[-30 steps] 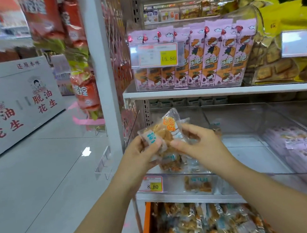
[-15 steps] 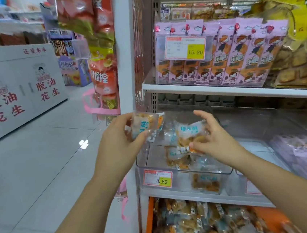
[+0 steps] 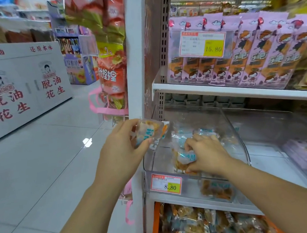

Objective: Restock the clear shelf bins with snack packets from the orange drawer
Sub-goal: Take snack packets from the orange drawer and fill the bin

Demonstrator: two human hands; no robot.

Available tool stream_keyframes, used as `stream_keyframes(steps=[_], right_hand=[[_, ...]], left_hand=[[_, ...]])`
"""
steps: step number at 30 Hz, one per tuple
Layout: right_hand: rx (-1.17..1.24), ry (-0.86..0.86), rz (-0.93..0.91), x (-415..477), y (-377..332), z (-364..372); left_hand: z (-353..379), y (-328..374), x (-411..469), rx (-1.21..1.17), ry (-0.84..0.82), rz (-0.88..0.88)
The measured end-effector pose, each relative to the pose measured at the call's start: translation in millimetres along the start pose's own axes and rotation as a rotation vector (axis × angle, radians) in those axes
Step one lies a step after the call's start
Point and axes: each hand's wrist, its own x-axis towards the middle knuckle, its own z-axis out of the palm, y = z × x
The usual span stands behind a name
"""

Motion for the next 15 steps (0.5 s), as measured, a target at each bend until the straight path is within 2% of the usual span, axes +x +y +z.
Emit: stream_keyframes(steps=[4, 8, 15], right_hand=[[-0.110, -0.060, -0.026, -1, -3, -1], [0.001, -0.068, 0.016, 0, 0, -2], [0.056, -0.016, 0.027, -3, 10, 1]], left_hand=[[7, 2, -1, 0.058, -0.062, 0.044], [16, 5, -4, 0.084, -0.136, 0.067], [36, 12, -3, 0.114, -0.321, 0.095]])
